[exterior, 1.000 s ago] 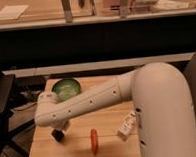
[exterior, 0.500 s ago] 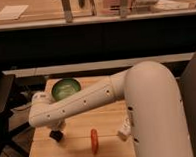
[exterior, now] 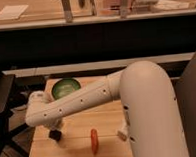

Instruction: Knock the eraser over

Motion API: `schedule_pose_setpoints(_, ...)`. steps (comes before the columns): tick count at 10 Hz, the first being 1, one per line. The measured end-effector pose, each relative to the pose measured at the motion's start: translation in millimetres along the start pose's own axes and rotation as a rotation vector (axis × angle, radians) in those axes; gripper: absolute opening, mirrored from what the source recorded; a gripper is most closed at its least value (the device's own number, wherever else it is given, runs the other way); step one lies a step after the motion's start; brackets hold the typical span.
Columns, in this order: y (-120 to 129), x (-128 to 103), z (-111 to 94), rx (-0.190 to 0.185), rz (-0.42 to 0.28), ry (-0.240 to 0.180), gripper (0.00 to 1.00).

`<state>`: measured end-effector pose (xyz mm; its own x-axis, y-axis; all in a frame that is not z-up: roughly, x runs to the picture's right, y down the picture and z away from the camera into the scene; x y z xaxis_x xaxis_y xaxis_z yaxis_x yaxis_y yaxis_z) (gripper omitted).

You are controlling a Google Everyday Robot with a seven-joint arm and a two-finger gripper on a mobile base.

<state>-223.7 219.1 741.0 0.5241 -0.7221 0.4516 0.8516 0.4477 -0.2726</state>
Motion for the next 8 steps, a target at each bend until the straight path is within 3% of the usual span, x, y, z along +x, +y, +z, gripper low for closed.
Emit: schedule_pose_setpoints(8, -11.3, -5.6, 0.4, 0.002, -0.028, 0.005, 0.0)
